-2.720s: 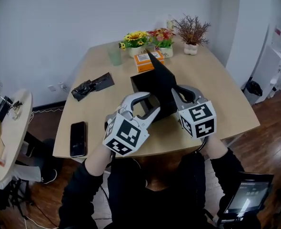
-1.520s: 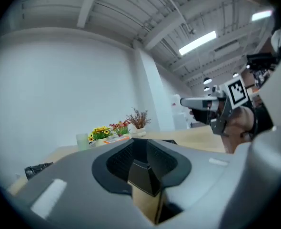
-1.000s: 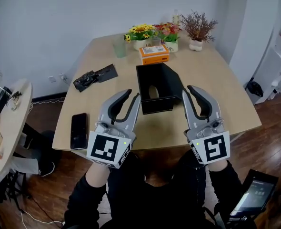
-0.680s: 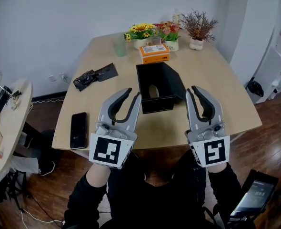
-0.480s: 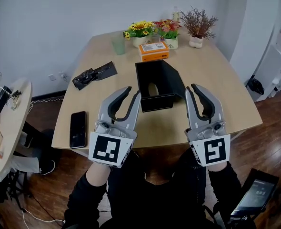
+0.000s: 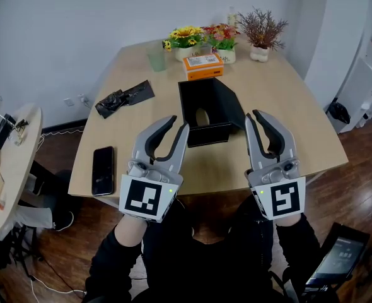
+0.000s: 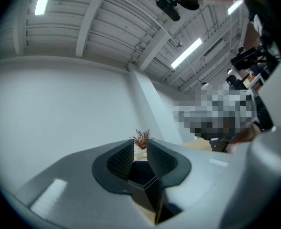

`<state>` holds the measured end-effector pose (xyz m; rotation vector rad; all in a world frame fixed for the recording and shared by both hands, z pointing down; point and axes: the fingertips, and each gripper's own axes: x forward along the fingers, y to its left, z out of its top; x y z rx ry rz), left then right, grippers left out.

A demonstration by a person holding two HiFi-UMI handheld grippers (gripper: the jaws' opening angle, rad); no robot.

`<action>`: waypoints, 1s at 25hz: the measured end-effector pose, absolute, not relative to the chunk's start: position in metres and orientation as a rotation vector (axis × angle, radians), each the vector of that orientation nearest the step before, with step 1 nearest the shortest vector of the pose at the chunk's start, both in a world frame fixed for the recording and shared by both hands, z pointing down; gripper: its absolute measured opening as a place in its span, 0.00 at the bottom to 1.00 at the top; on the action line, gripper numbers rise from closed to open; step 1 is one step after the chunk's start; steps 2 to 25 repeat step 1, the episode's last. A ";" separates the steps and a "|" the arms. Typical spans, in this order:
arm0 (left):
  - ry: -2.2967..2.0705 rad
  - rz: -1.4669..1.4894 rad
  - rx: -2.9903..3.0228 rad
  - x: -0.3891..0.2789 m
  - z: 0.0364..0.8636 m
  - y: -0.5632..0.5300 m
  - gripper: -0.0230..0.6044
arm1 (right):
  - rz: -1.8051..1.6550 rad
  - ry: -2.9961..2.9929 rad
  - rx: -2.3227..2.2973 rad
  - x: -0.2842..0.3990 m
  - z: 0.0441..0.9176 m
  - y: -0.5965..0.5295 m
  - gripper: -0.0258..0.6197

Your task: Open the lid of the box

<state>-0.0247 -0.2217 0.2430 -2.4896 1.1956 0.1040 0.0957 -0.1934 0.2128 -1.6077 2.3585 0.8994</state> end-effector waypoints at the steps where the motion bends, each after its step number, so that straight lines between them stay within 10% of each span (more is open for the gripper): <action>1: 1.194 0.101 -2.491 -0.024 0.244 -0.222 0.14 | 0.897 2.364 -1.610 0.096 0.214 -0.194 0.10; 25: 1.194 0.101 -2.491 -0.024 0.244 -0.222 0.14 | 0.897 2.364 -1.610 0.096 0.214 -0.194 0.10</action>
